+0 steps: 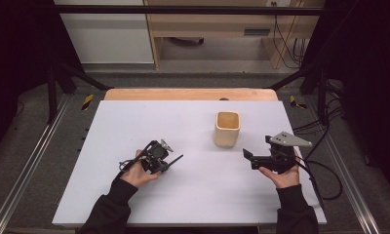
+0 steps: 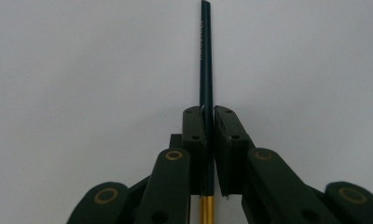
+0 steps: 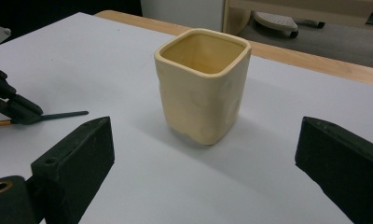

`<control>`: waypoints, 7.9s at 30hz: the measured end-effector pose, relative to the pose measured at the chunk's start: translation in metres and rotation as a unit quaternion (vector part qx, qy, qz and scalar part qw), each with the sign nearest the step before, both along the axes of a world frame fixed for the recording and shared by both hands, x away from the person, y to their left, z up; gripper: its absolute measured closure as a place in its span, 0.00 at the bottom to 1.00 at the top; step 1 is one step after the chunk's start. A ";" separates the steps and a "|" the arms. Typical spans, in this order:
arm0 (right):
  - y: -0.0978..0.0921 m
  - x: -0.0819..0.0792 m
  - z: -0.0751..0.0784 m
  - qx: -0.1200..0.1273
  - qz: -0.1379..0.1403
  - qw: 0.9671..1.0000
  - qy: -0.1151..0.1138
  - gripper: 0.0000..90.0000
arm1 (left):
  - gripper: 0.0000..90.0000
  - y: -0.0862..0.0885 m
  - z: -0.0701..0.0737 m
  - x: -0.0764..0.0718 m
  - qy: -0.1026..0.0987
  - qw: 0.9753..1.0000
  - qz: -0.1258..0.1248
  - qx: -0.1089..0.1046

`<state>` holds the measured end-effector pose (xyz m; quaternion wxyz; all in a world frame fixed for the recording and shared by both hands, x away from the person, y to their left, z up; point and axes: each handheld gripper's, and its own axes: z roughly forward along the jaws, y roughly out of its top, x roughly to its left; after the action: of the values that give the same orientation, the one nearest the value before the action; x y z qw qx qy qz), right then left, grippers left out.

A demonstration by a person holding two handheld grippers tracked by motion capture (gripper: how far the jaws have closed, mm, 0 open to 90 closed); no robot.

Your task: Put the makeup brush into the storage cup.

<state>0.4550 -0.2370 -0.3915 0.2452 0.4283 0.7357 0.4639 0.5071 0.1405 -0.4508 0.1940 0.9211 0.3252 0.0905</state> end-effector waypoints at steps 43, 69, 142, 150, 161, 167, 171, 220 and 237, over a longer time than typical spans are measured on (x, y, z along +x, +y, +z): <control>0.005 -0.001 -0.003 -0.007 0.016 1.000 0.003 0.07 | 0.92 0.022 0.033 -0.030 -0.055 0.993 -0.006 -0.105; 0.035 -0.004 -0.007 -0.092 0.117 0.989 0.014 0.11 | 0.92 0.014 0.043 -0.035 -0.036 0.989 -0.098 -0.106; 0.106 -0.020 0.002 -0.343 0.317 0.881 -0.069 0.37 | 0.92 -0.060 0.074 -0.028 0.018 0.972 -0.223 -0.067; 0.108 -0.025 -0.003 -0.355 0.347 0.863 -0.096 0.43 | 0.92 -0.069 0.075 -0.029 0.025 0.972 -0.224 -0.065; 0.111 -0.027 -0.008 -0.379 0.380 0.831 -0.149 0.54 | 0.92 -0.080 0.076 -0.030 0.032 0.973 -0.222 -0.060; 0.112 -0.029 -0.010 -0.387 0.383 0.824 -0.156 0.63 | 0.92 -0.087 0.074 -0.031 0.038 0.973 -0.216 -0.064; 0.113 -0.029 -0.013 -0.401 0.390 0.815 -0.152 0.69 | 0.92 -0.090 0.075 -0.032 0.042 0.974 -0.216 -0.056; 0.113 -0.029 -0.015 -0.404 0.394 0.817 -0.121 0.94 | 0.74 -0.083 0.088 -0.034 -0.006 0.970 -0.224 -0.097; 0.107 -0.021 -0.013 -0.382 0.365 0.845 -0.079 0.94 | 0.34 -0.016 0.095 -0.033 -0.110 0.967 -0.135 -0.188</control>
<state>0.4343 -0.1300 -0.4049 0.2598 -0.0367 0.9361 0.2344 0.4736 0.1245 -0.3556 0.4085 0.8878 0.1861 0.1016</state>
